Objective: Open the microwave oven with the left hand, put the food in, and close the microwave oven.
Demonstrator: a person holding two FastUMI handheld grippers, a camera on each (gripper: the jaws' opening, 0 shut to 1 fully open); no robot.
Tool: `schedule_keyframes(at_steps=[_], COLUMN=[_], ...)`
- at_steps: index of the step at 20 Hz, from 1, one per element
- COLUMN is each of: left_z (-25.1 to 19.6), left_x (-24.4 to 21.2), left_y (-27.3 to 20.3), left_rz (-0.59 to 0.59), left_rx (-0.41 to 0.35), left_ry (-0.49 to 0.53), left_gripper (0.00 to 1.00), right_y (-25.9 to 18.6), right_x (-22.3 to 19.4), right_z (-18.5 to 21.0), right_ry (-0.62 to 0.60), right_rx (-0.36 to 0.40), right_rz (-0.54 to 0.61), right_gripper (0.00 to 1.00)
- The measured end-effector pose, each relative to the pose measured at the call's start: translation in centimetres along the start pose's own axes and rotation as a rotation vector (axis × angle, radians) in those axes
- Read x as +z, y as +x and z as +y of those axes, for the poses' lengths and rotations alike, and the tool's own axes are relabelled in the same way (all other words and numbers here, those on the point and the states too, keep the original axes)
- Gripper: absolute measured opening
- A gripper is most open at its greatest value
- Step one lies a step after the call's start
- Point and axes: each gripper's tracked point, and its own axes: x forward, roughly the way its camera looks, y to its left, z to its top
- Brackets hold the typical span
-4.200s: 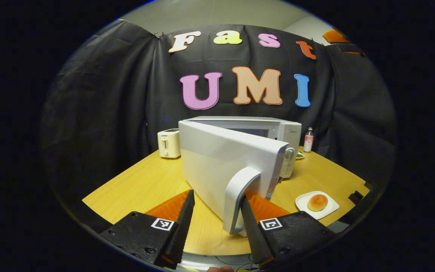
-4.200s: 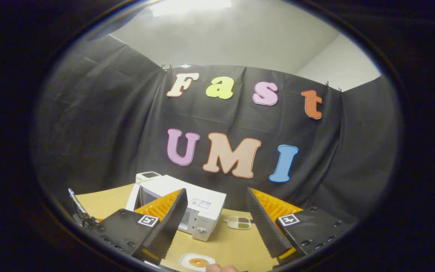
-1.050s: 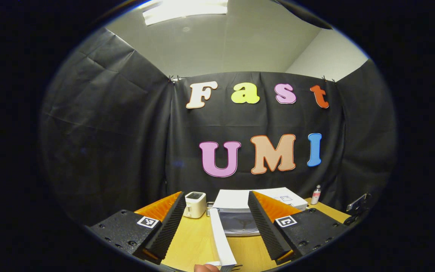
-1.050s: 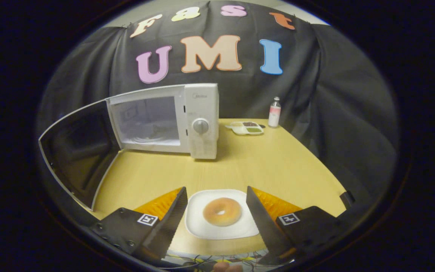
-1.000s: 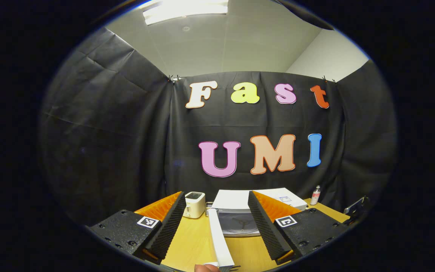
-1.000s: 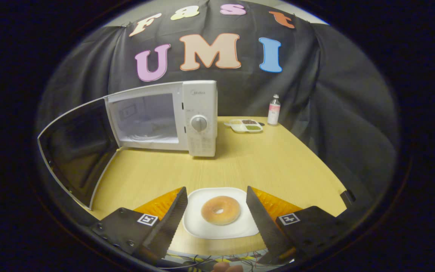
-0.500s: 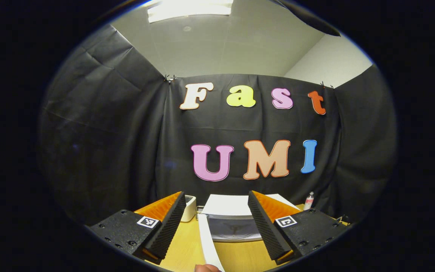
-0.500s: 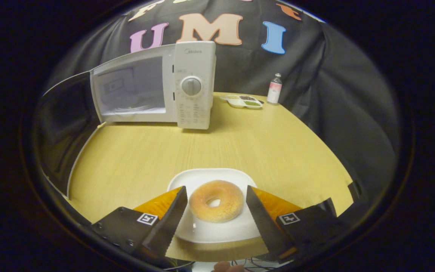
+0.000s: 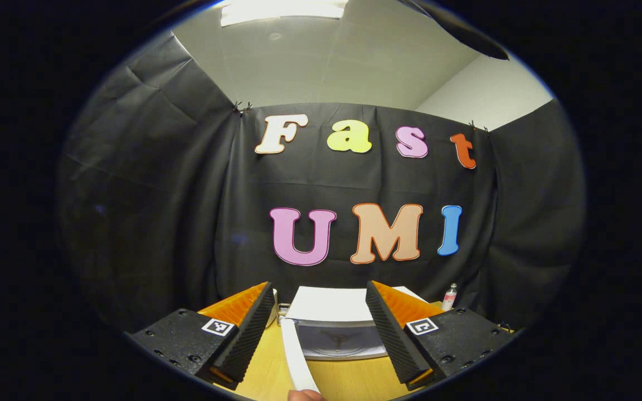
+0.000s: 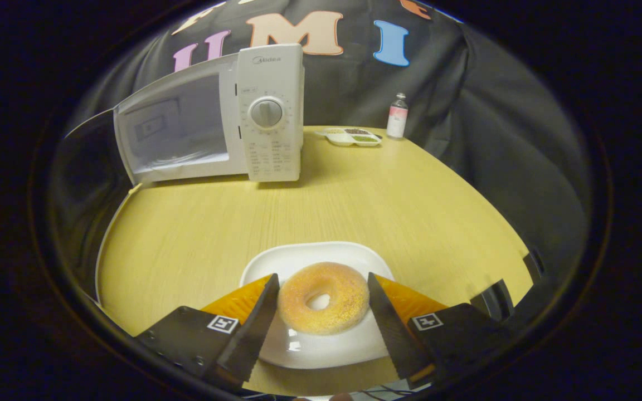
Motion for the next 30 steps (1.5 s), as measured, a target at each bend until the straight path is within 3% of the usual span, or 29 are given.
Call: schedule_keyframes(at_steps=[1,2,4,6,7,9,10,13,15,23,30], left_z=[0.2,0.3,0.6,0.8,0.8,0.9,0.8,1.1,1.5,3.6,5.0], left_x=[-0.2,-0.2,0.1,0.2,0.3,0.2,0.3,0.3,0.4,0.7,-0.2], left_y=[0.0,0.1,0.2,0.2,0.3,0.2,0.2,0.2,0.2,0.1,-0.1], left_rz=[0.005,0.005,-0.003,-0.012,-0.012,-0.013,-0.015,-0.017,-0.022,-0.035,-0.011], left_rx=[0.0,-0.001,0.004,0.005,0.005,0.003,0.002,0.005,0.013,0.05,0.065], left_ry=[0.001,0.004,0.011,0.018,0.02,0.02,0.019,0.023,0.027,0.067,0.088], left_gripper=[0.96,0.95,0.95,0.95,0.96,0.95,0.95,0.95,0.95,0.96,0.96], right_y=[0.1,0.1,0.0,-0.3,-0.5,-0.9,-1.2,-1.9,-2.5,-2.3,-0.6], right_x=[0.0,0.0,0.0,0.2,0.5,1.4,2.1,4.3,6.7,14.4,18.3], right_z=[0.1,0.1,0.2,0.4,0.5,0.9,1.2,3.0,4.9,15.1,22.0], right_ry=[0.007,0.014,0.022,0.028,0.034,0.062,0.08,0.163,0.261,0.613,0.81], right_rx=[-0.001,0.001,0.006,0.012,0.017,0.032,0.043,0.094,0.147,0.393,0.477], right_rz=[0.005,0.01,0.02,0.019,0.019,0.007,-0.001,-0.013,-0.033,-0.019,-0.018], right_gripper=[0.95,0.85,0.81,0.87,0.81,0.81,0.87,0.81,0.87,0.8,0.8])
